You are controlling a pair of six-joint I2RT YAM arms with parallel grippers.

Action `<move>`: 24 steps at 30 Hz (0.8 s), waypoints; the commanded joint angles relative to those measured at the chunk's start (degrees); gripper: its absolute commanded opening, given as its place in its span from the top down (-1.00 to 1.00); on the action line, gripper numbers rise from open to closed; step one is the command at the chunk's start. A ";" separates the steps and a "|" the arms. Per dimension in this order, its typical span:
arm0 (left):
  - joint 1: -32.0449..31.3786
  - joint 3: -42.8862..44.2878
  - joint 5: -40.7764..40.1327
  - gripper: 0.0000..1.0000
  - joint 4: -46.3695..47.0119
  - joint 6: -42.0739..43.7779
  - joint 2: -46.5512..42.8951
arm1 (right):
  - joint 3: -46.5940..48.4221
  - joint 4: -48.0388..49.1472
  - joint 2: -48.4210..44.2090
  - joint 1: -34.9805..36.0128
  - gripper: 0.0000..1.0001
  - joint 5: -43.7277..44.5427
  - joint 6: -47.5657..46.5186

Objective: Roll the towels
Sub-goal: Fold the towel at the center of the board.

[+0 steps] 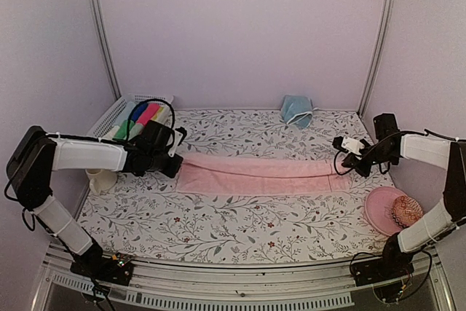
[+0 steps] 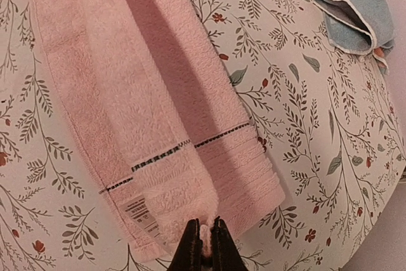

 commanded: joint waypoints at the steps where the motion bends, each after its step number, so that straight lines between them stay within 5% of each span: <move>1: -0.39 -2.26 -0.85 1.00 -1.56 -2.60 0.93 | -2.43 -1.32 -2.17 -0.54 0.96 -0.64 -3.02; 24: -3.65 -0.74 0.99 1.00 -3.34 -3.16 4.19 | -3.94 -1.41 1.08 0.98 0.93 3.47 -5.56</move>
